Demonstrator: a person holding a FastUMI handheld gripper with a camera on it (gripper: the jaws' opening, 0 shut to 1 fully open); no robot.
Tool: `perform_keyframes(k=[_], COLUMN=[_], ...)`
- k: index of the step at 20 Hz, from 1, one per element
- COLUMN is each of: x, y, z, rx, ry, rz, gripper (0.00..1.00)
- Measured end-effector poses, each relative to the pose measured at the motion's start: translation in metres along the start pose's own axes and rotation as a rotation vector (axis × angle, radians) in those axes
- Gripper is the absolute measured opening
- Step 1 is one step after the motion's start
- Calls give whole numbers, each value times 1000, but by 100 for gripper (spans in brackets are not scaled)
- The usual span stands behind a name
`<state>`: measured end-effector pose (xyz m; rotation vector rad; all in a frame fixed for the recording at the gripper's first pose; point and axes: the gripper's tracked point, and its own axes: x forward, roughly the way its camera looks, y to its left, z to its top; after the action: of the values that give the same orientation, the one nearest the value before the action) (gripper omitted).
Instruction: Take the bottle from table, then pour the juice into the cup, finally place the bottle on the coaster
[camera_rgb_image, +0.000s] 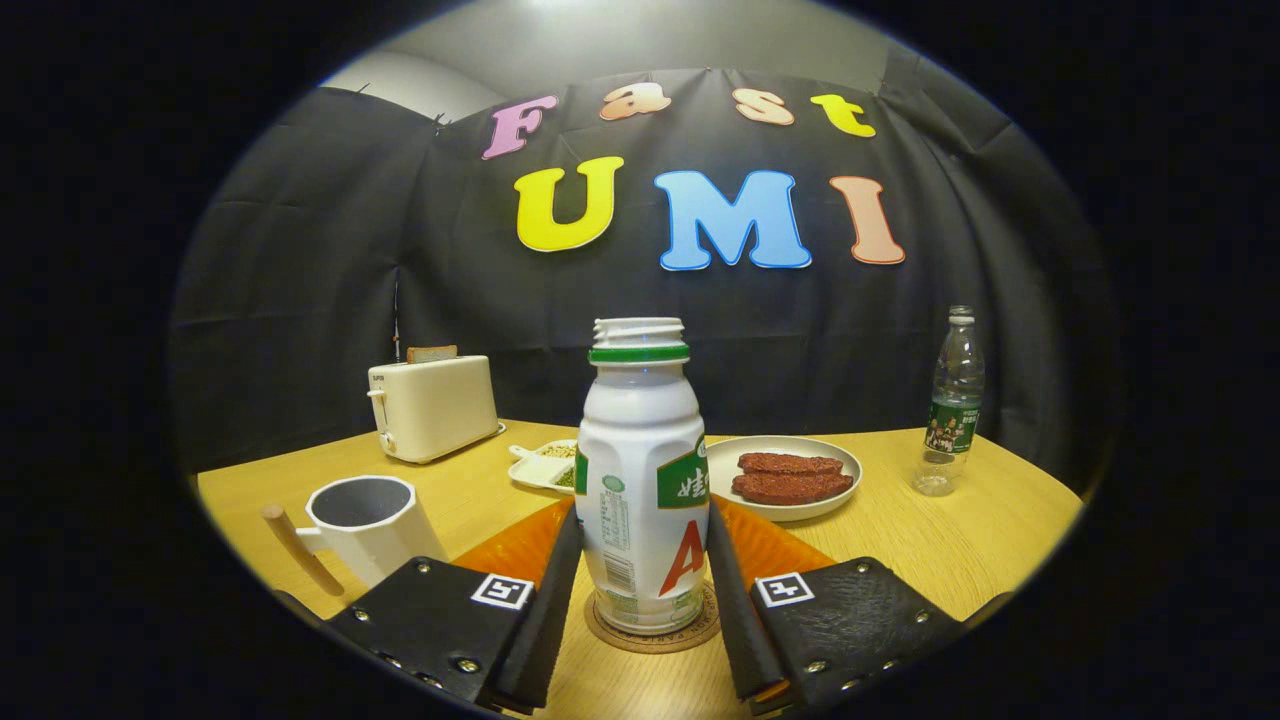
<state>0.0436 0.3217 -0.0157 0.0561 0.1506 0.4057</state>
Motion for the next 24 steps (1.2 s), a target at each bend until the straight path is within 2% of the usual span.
perform_keyframes(k=[7, 10, 14, 20, 24], x=[-2, -3, -11, -36, -58], y=[0, -1, -1, 6, 21], z=[-2, -2, 13, 66, 106], rx=[-2, 4, 3, -55, -78], ry=[-7, -16, -58, -171, -258], rz=[-17, -22, -36, -57, -28], gripper=[74, 95, 96, 96, 96])
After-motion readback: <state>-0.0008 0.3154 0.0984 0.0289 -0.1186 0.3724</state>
